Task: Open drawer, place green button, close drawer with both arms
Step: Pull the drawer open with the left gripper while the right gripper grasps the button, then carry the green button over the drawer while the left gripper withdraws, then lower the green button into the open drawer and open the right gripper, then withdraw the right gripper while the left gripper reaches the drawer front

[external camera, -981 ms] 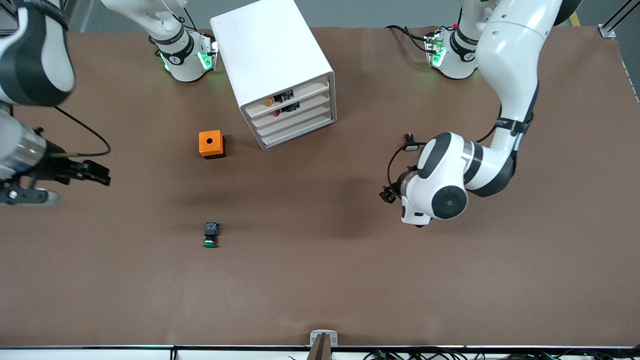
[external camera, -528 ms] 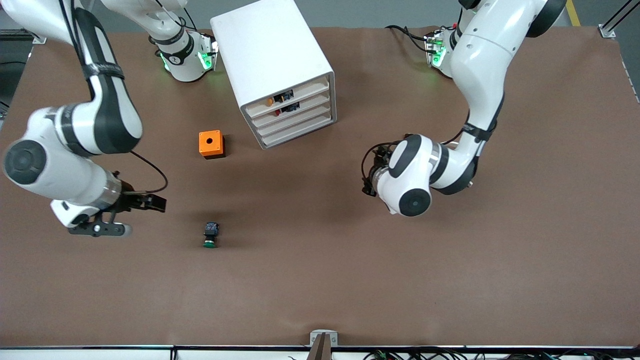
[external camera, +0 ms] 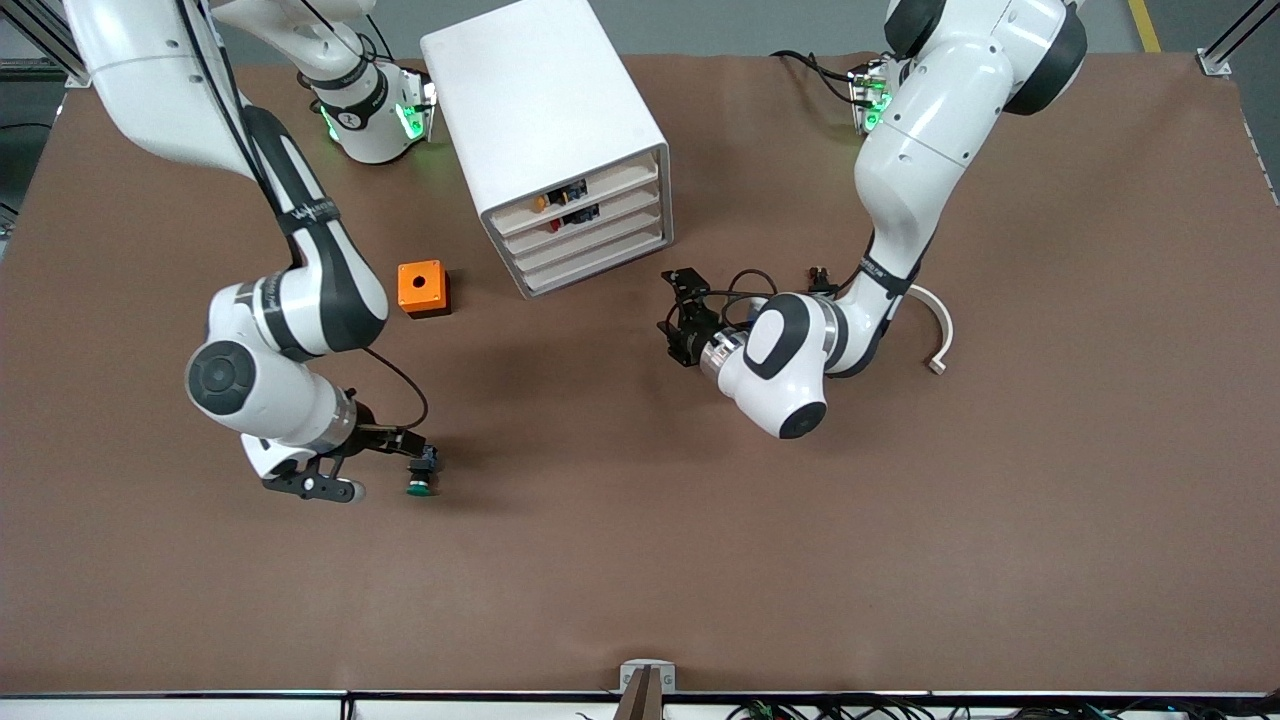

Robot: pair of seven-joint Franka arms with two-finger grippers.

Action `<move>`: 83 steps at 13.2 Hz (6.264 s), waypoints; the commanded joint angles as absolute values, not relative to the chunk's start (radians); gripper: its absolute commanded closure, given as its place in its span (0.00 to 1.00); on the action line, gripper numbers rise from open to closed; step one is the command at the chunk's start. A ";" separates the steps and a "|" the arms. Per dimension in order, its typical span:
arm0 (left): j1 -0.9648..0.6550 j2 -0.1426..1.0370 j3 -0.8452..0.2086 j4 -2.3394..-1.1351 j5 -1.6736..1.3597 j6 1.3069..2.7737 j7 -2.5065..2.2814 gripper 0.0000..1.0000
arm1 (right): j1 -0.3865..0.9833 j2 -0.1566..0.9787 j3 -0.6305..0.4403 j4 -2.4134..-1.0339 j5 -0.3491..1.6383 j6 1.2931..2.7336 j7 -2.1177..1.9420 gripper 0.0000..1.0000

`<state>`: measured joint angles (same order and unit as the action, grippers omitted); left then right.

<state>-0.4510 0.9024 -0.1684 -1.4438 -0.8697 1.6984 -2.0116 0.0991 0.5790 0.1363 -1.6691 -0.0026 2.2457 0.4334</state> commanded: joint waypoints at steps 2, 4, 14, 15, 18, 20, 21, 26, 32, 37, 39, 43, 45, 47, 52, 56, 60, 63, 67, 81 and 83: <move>-0.514 0.956 -0.164 -1.417 -0.983 1.695 -2.212 0.08 | 0.120 0.649 0.140 -1.655 -0.023 2.302 0.520 0.01; -0.543 0.956 -0.164 -1.422 -1.061 1.695 -2.258 0.20 | 0.121 0.684 0.140 -1.655 -0.035 2.333 0.531 0.03; -0.634 1.006 -0.164 -1.424 -1.135 1.694 -2.289 0.76 | 0.130 0.730 0.140 -1.646 -0.150 2.347 0.571 0.41; -0.624 1.005 -0.164 -1.422 -1.135 1.694 -2.292 0.95 | 0.130 0.729 0.140 -1.646 -0.150 2.345 0.572 0.47; -0.605 0.994 -0.155 -1.416 -1.126 1.687 -2.290 1.00 | 0.127 0.727 0.140 -1.637 -0.152 2.350 0.566 0.74; -0.545 0.997 -0.153 -1.361 -1.123 1.683 -2.281 1.00 | 0.118 0.727 0.140 -1.609 -0.150 2.345 0.560 0.94; -0.522 1.003 -0.153 -1.333 -1.121 1.684 -2.261 1.00 | 0.115 0.721 0.140 -1.603 -0.149 2.341 0.557 0.97; -0.434 1.005 -0.144 -1.321 -1.124 1.697 -2.102 0.91 | 0.144 0.612 0.144 -1.606 -0.023 2.172 0.652 0.98; -0.419 0.991 -0.135 -1.318 -1.114 1.697 -2.085 0.01 | 0.300 0.448 0.164 -1.611 0.012 1.938 1.196 0.98; -0.387 0.905 0.030 -1.287 -1.062 1.692 -2.074 0.01 | 0.406 0.417 0.201 -1.624 0.046 1.896 1.584 0.98; -0.385 0.875 0.116 -1.259 -1.030 1.689 -2.054 0.01 | 0.471 0.419 0.201 -1.650 0.046 1.905 1.714 0.98; -0.376 0.821 0.164 -1.259 -0.846 1.674 -1.954 0.01 | 0.549 0.454 0.201 -1.652 0.046 1.998 1.877 0.98; -0.374 0.799 0.163 -1.259 -0.708 1.609 -1.828 0.01 | 0.590 0.498 0.199 -1.652 0.046 2.081 1.940 0.98; -0.358 0.792 0.167 -1.259 -0.634 1.580 -1.749 0.01 | 0.613 0.534 0.199 -1.652 0.045 2.138 1.996 0.97; -0.353 0.730 0.166 -1.267 -0.447 1.523 -1.320 0.00 | 0.621 0.580 0.198 -1.649 0.041 2.200 2.028 0.73; -0.367 0.727 0.160 -1.270 -0.325 1.503 -1.078 0.00 | 0.618 0.565 0.199 -1.638 0.043 2.172 2.026 0.00; -0.397 0.735 0.158 -1.270 -0.321 1.557 -0.827 0.00 | 0.536 0.535 0.202 -1.493 0.026 1.961 1.865 0.00; -0.448 0.744 0.158 -1.279 -0.318 1.597 -0.747 0.00 | 0.427 0.532 0.199 -1.334 0.023 1.710 1.480 0.00; -0.556 0.779 0.150 -1.290 -0.318 1.716 -0.655 0.00 | 0.224 0.470 0.201 -1.267 0.025 1.554 1.071 0.00; -0.822 0.862 0.109 -1.302 -0.371 1.919 -0.877 0.00 | 0.103 0.103 0.016 -1.471 -0.040 1.548 0.284 0.00; -0.824 0.856 0.072 -1.302 -0.373 1.919 -0.905 0.00 | 0.097 0.086 -0.001 -1.471 -0.040 1.557 0.175 0.00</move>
<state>-0.8227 0.8805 0.0979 -1.2845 -0.3587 1.9271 -0.8757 0.0826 0.1251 0.0350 -1.4297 -0.0278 1.5315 0.2667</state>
